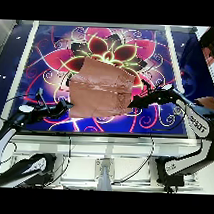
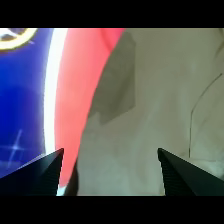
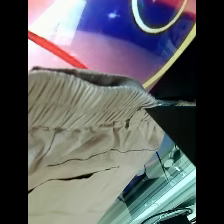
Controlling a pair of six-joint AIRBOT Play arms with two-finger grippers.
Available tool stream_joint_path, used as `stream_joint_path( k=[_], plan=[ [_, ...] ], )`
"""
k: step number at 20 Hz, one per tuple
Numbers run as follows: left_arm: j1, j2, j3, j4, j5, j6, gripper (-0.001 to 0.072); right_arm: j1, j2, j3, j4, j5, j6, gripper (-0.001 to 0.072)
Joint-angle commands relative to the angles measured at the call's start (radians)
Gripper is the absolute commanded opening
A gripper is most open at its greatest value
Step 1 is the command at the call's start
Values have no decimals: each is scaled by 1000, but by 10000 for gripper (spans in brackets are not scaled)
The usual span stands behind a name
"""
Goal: Fold the clothes and pants, and hang the long-sleeved shirts on hangers.
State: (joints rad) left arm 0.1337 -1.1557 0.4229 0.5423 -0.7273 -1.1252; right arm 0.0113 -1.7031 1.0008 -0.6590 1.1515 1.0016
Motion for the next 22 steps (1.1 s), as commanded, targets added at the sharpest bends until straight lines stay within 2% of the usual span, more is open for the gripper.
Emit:
stream_joint_path(
  k=[1,3,5,6,8,9,13,16,19,22],
  plan=[
    [-42,-66,-2,2,-28,8,688,1,0,1,1,1,0,20],
    [-79,-89,-2,3,-52,11,687,1,0,1,1,1,0,20],
    [-109,-99,-2,2,-53,64,681,1,0,1,1,2,0,20],
    [-113,-99,0,2,-53,96,604,1,0,1,1,2,0,21],
    [-111,-99,0,3,-43,124,364,1,0,1,1,2,0,20],
    [-109,-98,0,2,-28,124,276,1,1,1,1,2,0,21],
    [-107,-97,15,-21,-5,124,18,1,3,6,-1,18,-4,20],
    [-107,-71,80,-20,-41,124,9,1,24,58,-1,107,-50,20],
    [-107,-12,180,-20,-79,123,9,1,91,136,-4,169,-51,20],
    [-107,83,282,-20,-87,123,9,-1,196,205,-11,176,-49,20]
  ],
)
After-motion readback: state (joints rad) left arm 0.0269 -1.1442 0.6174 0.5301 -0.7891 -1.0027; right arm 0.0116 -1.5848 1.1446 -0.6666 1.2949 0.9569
